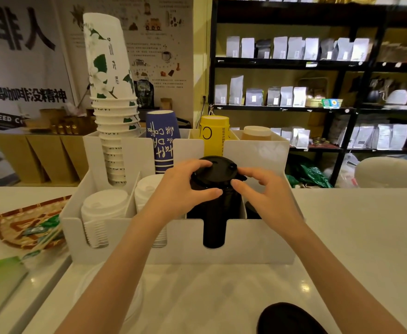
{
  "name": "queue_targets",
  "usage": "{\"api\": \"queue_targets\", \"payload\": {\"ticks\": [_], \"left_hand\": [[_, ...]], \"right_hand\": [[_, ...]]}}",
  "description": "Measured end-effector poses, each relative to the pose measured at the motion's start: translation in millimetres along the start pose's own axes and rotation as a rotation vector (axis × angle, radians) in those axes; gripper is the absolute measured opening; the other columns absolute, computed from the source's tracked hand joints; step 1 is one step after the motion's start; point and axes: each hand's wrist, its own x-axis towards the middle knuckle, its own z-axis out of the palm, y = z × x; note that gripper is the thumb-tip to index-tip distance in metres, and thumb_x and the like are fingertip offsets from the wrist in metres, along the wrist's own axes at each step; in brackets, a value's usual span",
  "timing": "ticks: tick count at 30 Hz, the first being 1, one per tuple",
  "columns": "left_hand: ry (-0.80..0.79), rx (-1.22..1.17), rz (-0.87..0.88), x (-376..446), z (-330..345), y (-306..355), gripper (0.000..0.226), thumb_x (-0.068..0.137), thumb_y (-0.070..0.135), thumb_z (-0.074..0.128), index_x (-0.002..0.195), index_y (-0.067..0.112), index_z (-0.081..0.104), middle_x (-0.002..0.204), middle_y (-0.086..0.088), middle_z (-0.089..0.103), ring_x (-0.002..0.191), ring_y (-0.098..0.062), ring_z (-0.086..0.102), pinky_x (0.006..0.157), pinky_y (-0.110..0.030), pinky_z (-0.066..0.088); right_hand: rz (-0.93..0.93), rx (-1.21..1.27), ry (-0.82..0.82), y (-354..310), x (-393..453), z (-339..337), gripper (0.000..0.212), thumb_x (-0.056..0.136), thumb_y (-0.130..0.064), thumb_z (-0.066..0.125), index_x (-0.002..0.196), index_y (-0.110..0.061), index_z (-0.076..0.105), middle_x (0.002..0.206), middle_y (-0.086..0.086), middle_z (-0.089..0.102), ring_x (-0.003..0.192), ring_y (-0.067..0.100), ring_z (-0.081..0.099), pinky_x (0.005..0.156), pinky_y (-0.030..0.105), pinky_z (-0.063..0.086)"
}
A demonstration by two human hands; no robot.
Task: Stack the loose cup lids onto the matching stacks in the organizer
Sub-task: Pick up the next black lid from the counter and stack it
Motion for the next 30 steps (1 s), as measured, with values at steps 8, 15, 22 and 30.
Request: {"api": "queue_targets", "payload": {"ticks": [8, 15, 22, 30], "left_hand": [[0.095, 0.152, -0.052, -3, 14, 8, 0.059, 0.072, 0.045, 0.064, 0.126, 0.028, 0.046, 0.131, 0.000, 0.049, 0.118, -0.017, 0.043, 0.093, -0.026, 0.035], [0.128, 0.251, -0.085, -6, 22, 11, 0.060, 0.075, 0.048, 0.059, 0.129, 0.029, 0.042, 0.132, -0.001, 0.045, 0.119, -0.018, 0.043, 0.094, -0.031, 0.039], [0.172, 0.330, -0.063, -11, 31, 8, 0.059, 0.080, 0.051, 0.050, 0.134, 0.030, 0.035, 0.138, -0.003, 0.043, 0.123, -0.021, 0.040, 0.098, -0.034, 0.037], [0.200, 0.287, 0.008, -20, 42, -1, 0.055, 0.085, 0.047, 0.044, 0.135, 0.027, 0.034, 0.149, -0.011, 0.028, 0.135, -0.025, 0.027, 0.108, -0.034, 0.026]], "right_hand": [[-0.037, 0.017, -0.078, 2, 3, 1, 0.034, 0.091, -0.026, 0.045, 0.124, -0.026, 0.051, 0.116, -0.013, 0.053, 0.111, 0.005, 0.042, 0.086, 0.006, 0.028], [-0.062, 0.048, -0.071, 4, 0, 8, 0.032, 0.093, -0.023, 0.040, 0.123, -0.026, 0.051, 0.114, -0.012, 0.054, 0.109, 0.006, 0.044, 0.088, 0.010, 0.031], [-0.062, 0.114, -0.035, 6, 0, 11, 0.029, 0.092, -0.021, 0.041, 0.116, -0.037, 0.048, 0.107, -0.024, 0.054, 0.104, -0.006, 0.047, 0.092, 0.010, 0.034], [0.031, 0.022, -0.050, -5, -12, -9, 0.047, 0.091, -0.028, 0.044, 0.136, -0.024, 0.032, 0.131, -0.006, 0.048, 0.123, 0.010, 0.041, 0.104, 0.034, 0.036]]}}
